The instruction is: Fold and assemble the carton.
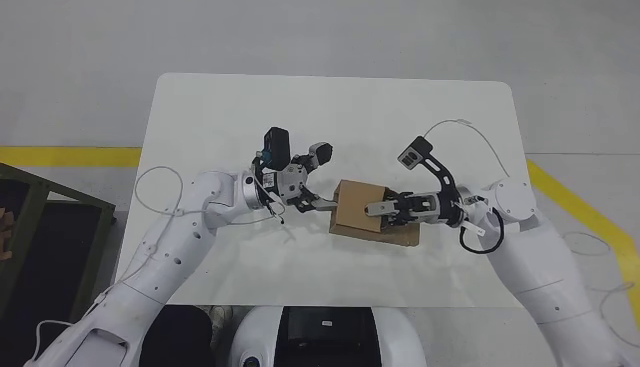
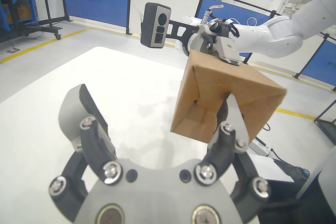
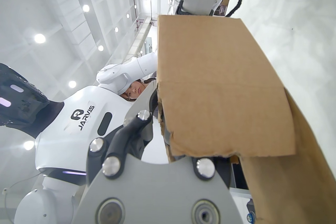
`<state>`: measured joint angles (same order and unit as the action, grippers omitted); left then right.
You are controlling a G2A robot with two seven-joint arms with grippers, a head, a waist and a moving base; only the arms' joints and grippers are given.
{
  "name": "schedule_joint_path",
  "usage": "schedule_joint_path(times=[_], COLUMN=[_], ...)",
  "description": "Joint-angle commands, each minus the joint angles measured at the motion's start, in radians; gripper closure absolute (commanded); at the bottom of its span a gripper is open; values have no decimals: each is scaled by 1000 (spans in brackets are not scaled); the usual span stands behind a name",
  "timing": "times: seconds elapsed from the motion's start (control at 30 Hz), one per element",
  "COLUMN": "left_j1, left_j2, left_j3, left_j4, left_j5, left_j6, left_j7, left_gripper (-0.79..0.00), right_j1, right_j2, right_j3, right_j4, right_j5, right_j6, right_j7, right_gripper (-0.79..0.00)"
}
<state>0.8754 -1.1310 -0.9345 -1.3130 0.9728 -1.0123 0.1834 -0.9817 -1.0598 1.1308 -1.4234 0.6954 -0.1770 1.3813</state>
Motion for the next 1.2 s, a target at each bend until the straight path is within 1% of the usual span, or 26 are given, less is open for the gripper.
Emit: schedule_joint_path(times=[0.0,0.27,0.47,0.7,0.87,1.0,1.17], left_j1=[-1,-10,-4,28,57,80,96], left_j2=[-1,-5,1,21,35,47,66], left_j3=[2,15,-7,-81,-121,-121,-95], left_j4=[0,3,10,3,-25,-68,-112], left_j5=[0,6,18,59,108,172,313], left_j6=[0,0,0,3,0,0,0], left_j7=[1,10,16,0,-26,-25,-6], left_gripper=[-785,-785,-785,-785,-785,-785,-785], right_j1=[0,1,3,7,13,20,28], right_j2=[0,-1,1,4,1,-2,-8], right_j3=[-1,0,9,11,-5,-17,-44], right_j4=[-1,-2,4,37,57,73,107], right_j5=[0,-2,-10,-50,-72,-85,-107], right_j6=[1,2,5,16,12,0,-24], right_j7=[2,2,1,-1,-8,-10,-15], right_gripper=[0,0,0,0,0,0,0])
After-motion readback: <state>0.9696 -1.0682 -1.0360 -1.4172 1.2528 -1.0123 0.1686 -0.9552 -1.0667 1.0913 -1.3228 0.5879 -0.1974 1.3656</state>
